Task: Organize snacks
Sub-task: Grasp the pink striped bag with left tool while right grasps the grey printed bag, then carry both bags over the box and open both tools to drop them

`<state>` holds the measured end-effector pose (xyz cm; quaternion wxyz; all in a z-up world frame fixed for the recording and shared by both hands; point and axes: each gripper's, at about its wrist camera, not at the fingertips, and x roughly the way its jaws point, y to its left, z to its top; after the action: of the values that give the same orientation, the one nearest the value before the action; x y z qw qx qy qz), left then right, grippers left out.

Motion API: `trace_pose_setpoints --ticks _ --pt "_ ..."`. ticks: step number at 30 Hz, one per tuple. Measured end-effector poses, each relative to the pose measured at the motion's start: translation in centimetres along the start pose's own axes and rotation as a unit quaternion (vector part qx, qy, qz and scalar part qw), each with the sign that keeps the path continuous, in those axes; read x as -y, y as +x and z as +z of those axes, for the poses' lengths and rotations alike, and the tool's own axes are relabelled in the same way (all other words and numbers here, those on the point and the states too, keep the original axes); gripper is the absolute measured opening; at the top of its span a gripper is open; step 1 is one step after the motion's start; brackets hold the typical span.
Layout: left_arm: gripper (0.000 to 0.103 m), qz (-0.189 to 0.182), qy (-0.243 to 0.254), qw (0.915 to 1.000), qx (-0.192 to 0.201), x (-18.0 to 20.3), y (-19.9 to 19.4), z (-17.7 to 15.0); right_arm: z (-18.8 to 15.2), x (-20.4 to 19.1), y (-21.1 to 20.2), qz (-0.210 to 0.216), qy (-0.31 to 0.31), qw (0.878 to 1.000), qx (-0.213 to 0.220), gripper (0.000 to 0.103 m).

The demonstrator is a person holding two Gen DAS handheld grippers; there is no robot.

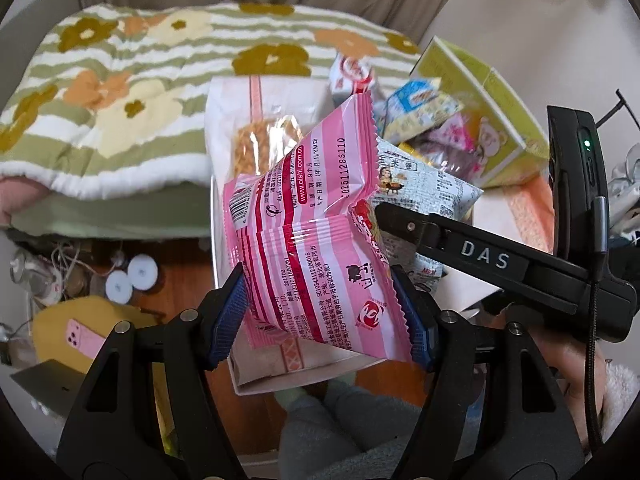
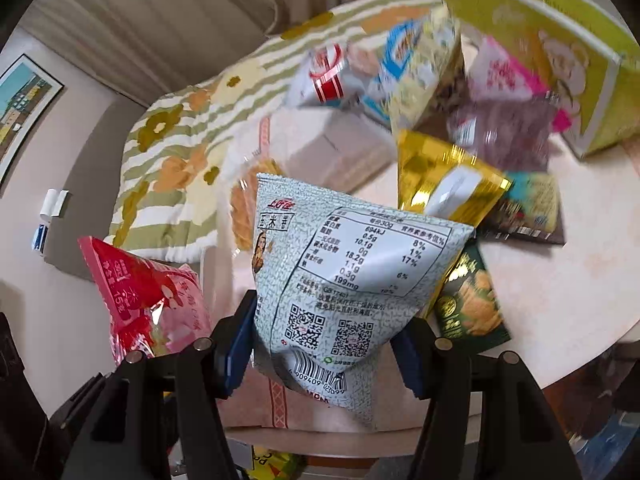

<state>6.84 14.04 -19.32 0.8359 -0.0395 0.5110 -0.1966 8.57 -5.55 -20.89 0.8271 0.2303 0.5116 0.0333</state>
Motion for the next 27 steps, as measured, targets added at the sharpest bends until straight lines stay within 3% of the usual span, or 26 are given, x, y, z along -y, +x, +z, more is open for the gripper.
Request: trace_pose_setpoints --ticks 7,14,19,27 --pt "0.065 0.002 0.012 0.999 0.043 2.8 -2.5 2.8 3.0 0.8 -5.4 0.024 -0.024 0.998 0.058 0.057" --pt "0.065 0.019 0.023 0.9953 0.092 7.7 -3.0 7.4 7.5 4.2 -10.4 0.051 -0.046 0.992 0.109 0.057" --pt "0.065 0.023 0.022 0.9924 0.119 13.2 -2.1 11.7 12.1 9.2 -13.5 0.063 -0.053 0.988 0.128 0.057" --pt "0.065 0.019 0.018 0.9898 0.14 21.6 2.0 18.6 19.8 17.6 -17.1 0.037 -0.08 0.985 0.148 0.057"
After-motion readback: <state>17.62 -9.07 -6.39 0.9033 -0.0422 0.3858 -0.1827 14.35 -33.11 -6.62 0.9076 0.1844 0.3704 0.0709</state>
